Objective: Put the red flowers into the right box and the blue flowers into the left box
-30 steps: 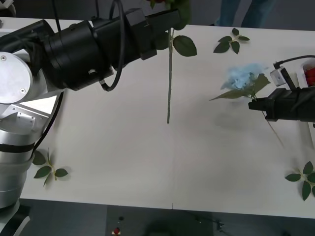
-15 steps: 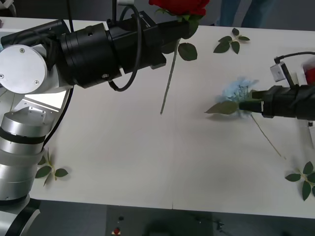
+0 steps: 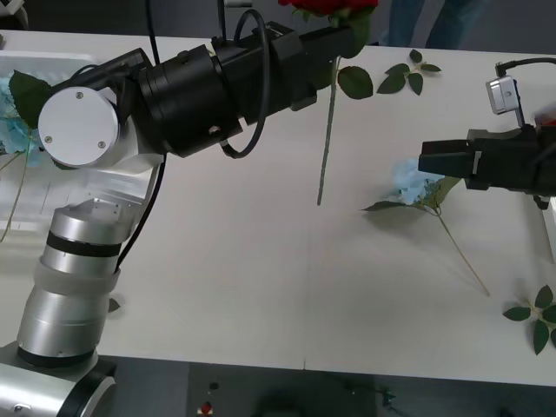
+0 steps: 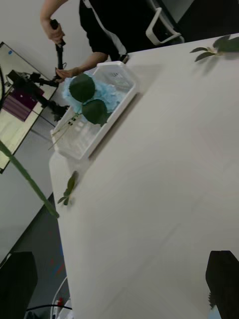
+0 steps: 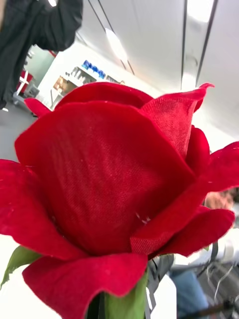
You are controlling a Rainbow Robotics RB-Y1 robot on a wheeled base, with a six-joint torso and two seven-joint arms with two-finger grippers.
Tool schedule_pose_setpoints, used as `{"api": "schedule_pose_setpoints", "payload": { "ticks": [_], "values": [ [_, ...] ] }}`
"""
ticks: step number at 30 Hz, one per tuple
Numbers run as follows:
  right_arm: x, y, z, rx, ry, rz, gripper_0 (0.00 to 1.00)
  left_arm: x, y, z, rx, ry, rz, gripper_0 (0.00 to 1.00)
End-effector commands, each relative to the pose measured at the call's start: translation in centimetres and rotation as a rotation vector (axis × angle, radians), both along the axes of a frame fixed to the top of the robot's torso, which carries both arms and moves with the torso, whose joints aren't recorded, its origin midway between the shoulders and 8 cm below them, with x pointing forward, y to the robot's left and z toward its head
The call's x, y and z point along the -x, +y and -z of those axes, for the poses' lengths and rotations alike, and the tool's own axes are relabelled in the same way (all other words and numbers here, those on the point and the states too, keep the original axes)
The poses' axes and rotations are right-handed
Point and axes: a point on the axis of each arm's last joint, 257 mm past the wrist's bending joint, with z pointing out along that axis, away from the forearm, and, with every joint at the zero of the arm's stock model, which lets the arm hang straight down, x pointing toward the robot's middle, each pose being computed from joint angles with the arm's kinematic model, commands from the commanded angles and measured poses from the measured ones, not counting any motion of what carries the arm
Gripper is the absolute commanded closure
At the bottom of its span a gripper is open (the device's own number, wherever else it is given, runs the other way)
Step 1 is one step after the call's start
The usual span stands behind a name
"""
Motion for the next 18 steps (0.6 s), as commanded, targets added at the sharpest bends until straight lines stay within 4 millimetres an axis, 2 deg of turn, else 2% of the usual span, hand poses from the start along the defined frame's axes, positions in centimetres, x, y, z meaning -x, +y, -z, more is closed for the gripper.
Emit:
{"api": "schedule_pose_setpoints", "payload": {
  "ticks": [1, 6, 12, 18],
  "values": [
    [1.6, 1.3, -2.4, -0.058, -0.019, -0.059, 0.00, 0.4, -0.6, -2.6, 0.069, -0.057, 0.012, 1.00],
    [3.7, 3.4, -3.3, -0.114, -0.030, -0.122, 0.00, 0.1, -1.2, -3.7, 0.176, -0.002, 0.032, 1.00],
    [4.9, 5.7, -4.5, -0.167, -0.049, -0.172, 0.00, 0.1, -2.1, -4.7, 0.260, 0.045, 0.053, 1.00],
    [5.7, 7.4, -4.9, -0.199, -0.054, -0.203, 0.00, -0.4, -2.1, -4.2, 0.283, 0.088, 0.068, 1.00]
  ]
}}
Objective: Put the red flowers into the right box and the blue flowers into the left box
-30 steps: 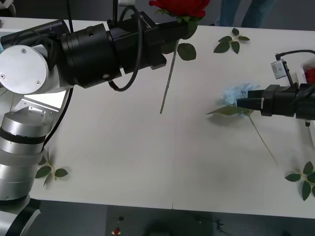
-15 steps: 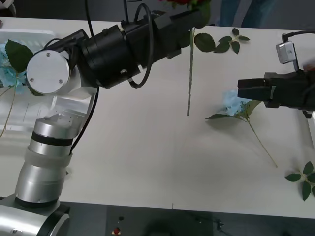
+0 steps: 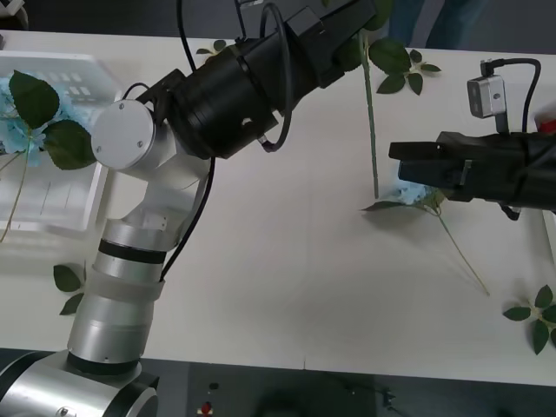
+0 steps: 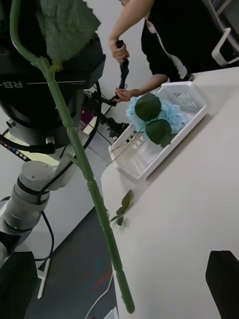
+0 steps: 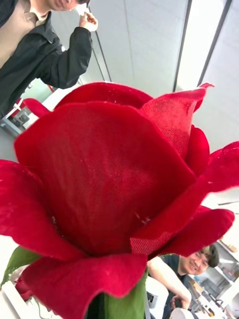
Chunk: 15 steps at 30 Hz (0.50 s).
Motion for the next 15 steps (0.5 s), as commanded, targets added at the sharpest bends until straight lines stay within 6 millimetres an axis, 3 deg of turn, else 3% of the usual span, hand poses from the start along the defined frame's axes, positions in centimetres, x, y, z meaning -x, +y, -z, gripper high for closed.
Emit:
{"api": "schedule_pose_setpoints", "payload": {
  "ticks": [1, 15],
  "values": [
    [1.0, 1.9, -1.5, -0.031, -0.010, -0.048, 0.00, 0.6, -0.4, -1.8, 0.028, -0.028, 0.023, 1.00],
    [1.1, 5.2, -1.1, -0.096, -0.008, -0.065, 0.00, 0.5, -1.1, -0.8, 0.038, 0.014, 0.057, 1.00]
  ]
}}
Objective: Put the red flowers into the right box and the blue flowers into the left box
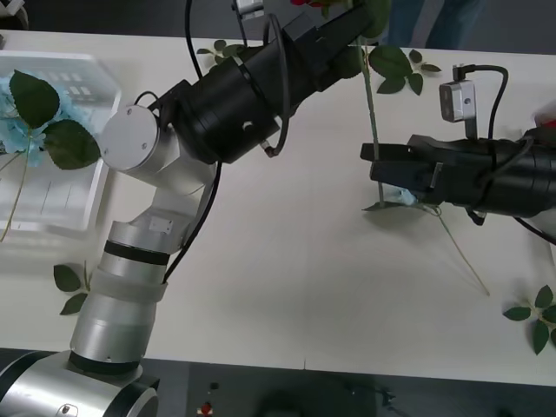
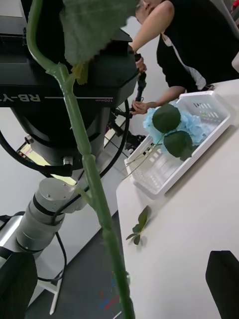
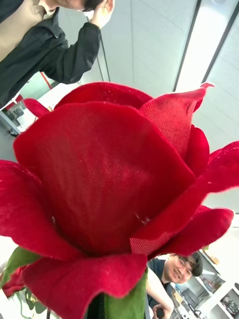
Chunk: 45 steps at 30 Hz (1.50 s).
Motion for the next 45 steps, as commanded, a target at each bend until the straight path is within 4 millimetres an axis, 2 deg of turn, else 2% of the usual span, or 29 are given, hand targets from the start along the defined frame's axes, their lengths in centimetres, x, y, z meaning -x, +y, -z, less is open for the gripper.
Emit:
{"api": "schedule_pose_setpoints", "payload": {
  "ticks": [1, 17, 18, 19, 20, 21, 22, 23, 24, 39, 40, 41, 43, 45],
  "values": [
    [0.6, 1.8, -0.9, -0.013, -0.015, -0.031, 0.00, 1.0, -1.0, -1.7, -0.004, -0.058, 0.012, 1.00],
    [-0.5, 4.9, 0.3, 0.013, -0.046, -0.011, 0.00, 1.0, -1.1, -1.6, -0.005, -0.055, 0.012, 1.00],
    [-0.5, 5.0, 0.2, 0.009, -0.047, -0.008, 0.05, 0.9, -1.0, -1.6, -0.004, -0.055, 0.010, 1.00],
    [-0.6, 5.1, 0.1, 0.006, -0.047, -0.007, 0.19, 0.9, -1.0, -1.5, -0.005, -0.053, 0.011, 1.00],
    [-0.7, 5.2, 0.1, 0.005, -0.046, -0.004, 0.26, 0.9, -1.0, -1.5, -0.006, -0.054, 0.010, 1.00],
    [-0.8, 5.4, 0.0, 0.003, -0.047, -0.001, 0.48, 0.9, -1.0, -1.4, -0.006, -0.050, 0.011, 1.00],
    [-0.8, 5.4, 0.0, 0.003, -0.047, -0.001, 0.61, 0.8, -1.0, -1.4, -0.006, -0.049, 0.011, 1.00],
    [-0.9, 5.5, 0.0, 0.001, -0.048, 0.001, 0.87, 0.8, -1.1, -1.4, -0.007, -0.049, 0.011, 1.00],
    [-1.0, 5.4, 0.0, 0.003, -0.047, 0.004, 0.98, 0.8, -1.1, -1.3, -0.007, -0.047, 0.011, 1.00],
    [-1.1, 5.4, -0.3, -0.014, -0.036, 0.009, 1.00, 0.7, -1.1, -1.2, -0.010, -0.046, 0.010, 1.00],
    [-1.1, 5.4, -0.4, -0.017, -0.034, 0.009, 1.00, 0.7, -1.1, -1.2, -0.010, -0.046, 0.010, 0.92],
    [-1.0, 5.4, -0.4, -0.018, -0.032, 0.008, 1.00, 0.7, -1.1, -1.2, -0.010, -0.047, 0.010, 0.75],
    [-1.0, 5.4, -0.5, -0.025, -0.029, 0.008, 1.00, 0.8, -1.1, -1.3, -0.005, -0.046, 0.015, 0.51],
    [-1.0, 5.4, -0.7, -0.029, -0.028, 0.008, 1.00, 1.1, -1.1, -1.5, 0.005, -0.046, 0.026, 0.40]
  ]
}}
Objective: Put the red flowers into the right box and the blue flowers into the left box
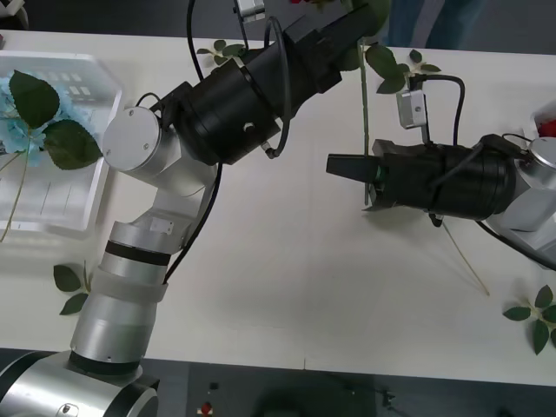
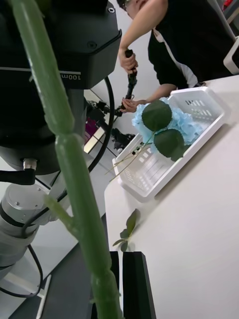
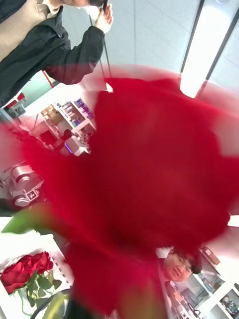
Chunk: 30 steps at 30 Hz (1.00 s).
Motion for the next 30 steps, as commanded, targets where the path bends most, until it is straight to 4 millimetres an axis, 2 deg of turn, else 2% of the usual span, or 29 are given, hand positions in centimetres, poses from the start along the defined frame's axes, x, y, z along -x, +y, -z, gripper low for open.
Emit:
{"api": "schedule_pose_setpoints", "payload": {
  "ticks": [1, 3, 9, 11, 15, 17, 22, 25, 26, 28, 29, 30],
  "values": [
    [0.5, 1.0, -2.6, -0.050, -0.014, -0.030, 1.00, 1.5, -0.9, -1.9, 0.014, -0.055, 0.040, 0.37],
    [0.4, 0.9, -2.7, -0.054, -0.010, -0.028, 1.00, 1.6, -0.2, -1.6, -0.001, -0.061, 0.049, 0.35],
    [-0.3, -1.4, -3.8, -0.065, 0.013, 0.004, 1.00, 1.6, 4.6, 0.0, -0.079, -0.091, 0.078, 0.35],
    [-0.9, -2.7, -4.0, -0.038, 0.000, 0.029, 1.00, 1.7, 6.2, 0.6, -0.109, -0.095, 0.086, 0.35],
    [-2.1, -6.5, -4.0, 0.060, -0.030, 0.089, 1.00, 2.0, 9.5, 2.5, -0.202, -0.097, 0.099, 0.35],
    [-2.9, -9.6, -4.0, 0.139, -0.048, 0.139, 1.00, 2.0, 11.4, 3.7, -0.281, -0.103, 0.095, 0.34],
    [-5.0, -16.6, -3.9, 0.283, -0.058, 0.267, 1.00, 1.6, 14.6, 6.4, -0.475, -0.124, 0.066, 0.34],
    [-6.6, -23.0, -3.6, 0.385, -0.048, 0.386, 1.00, 1.0, 16.8, 8.1, -0.639, -0.160, 0.037, 0.35],
    [-6.8, -24.1, -3.3, 0.403, -0.042, 0.406, 1.00, 0.8, 17.1, 8.4, -0.665, -0.166, 0.032, 0.34],
    [-7.5, -28.6, -2.2, 0.474, 0.006, 0.497, 1.00, 0.3, 18.1, 9.3, -0.745, -0.197, 0.008, 0.35],
    [-7.6, -29.7, -2.0, 0.491, 0.020, 0.521, 1.00, 0.2, 18.3, 9.6, -0.765, -0.213, -0.001, 0.35],
    [-7.7, -31.6, -1.1, 0.516, 0.058, 0.568, 1.00, -0.2, 18.8, 10.3, -0.810, -0.249, -0.021, 0.34]
  ]
}}
